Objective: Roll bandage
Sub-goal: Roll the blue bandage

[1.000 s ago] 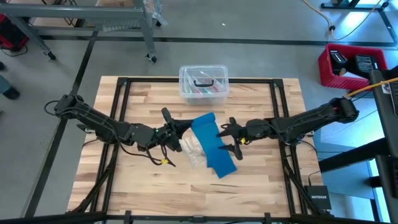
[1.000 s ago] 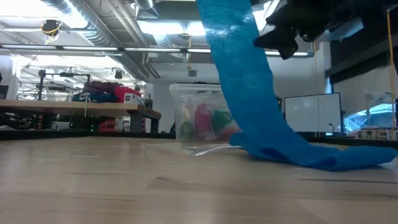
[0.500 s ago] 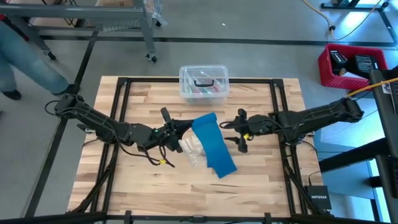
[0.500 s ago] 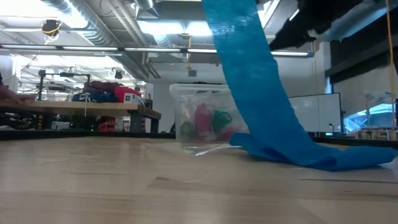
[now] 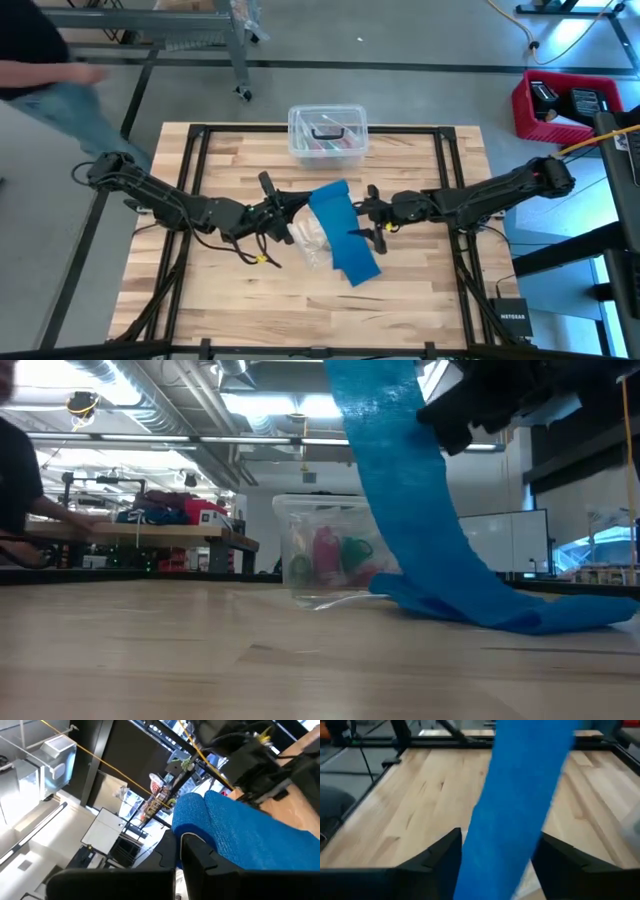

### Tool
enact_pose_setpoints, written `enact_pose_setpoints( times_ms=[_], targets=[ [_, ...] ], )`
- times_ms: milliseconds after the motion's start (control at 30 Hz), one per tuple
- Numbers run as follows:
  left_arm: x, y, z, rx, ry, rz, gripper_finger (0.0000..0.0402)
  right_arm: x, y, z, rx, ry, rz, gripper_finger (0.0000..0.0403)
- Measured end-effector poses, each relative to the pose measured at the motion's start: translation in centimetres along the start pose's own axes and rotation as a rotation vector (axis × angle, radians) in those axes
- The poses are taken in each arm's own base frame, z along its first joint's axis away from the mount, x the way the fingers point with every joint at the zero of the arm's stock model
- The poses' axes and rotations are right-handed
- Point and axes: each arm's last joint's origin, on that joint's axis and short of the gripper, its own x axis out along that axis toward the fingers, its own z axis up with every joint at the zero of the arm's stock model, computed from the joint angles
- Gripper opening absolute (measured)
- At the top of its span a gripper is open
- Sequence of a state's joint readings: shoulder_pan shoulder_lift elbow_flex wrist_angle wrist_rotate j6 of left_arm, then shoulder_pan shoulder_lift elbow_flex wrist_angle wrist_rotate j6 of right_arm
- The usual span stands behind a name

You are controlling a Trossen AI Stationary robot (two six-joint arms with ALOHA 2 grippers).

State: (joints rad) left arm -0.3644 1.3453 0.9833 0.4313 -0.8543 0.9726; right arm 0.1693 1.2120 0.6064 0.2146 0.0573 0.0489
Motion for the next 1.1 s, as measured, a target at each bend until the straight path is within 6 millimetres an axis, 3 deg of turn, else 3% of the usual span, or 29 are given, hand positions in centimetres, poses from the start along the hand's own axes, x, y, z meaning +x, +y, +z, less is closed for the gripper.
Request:
enact_pose_setpoints(
  times_ms=[267, 500, 800, 1000, 1100],
  targets=[
    [0.0, 0.2, 0.1, -0.024, -0.010, 0.014, 0.0000, 2.5, 0.2, -1.2, -0.025, 0.010, 0.028, 0.0153],
    [0.0, 0.4, 0.3, -0.033, -0.020, 0.033, 0.0000, 2.7, 0.2, -1.8, -0.034, 0.055, 0.058, 0.0130],
    [0.1, 0.7, 0.4, -0.043, -0.042, 0.046, 0.0003, 2.5, 0.3, -1.9, -0.111, 0.083, 0.079, 0.0008],
    [0.0, 1.2, 0.7, -0.090, -0.076, 0.072, 0.0002, 2.4, 0.9, -1.1, -0.120, 0.050, 0.115, 0.0006],
    [-0.2, 1.2, 1.1, -0.135, -0.173, 0.032, 0.0005, 2.5, 1.0, -1.2, -0.130, 0.050, 0.114, 0.0006]
  ],
)
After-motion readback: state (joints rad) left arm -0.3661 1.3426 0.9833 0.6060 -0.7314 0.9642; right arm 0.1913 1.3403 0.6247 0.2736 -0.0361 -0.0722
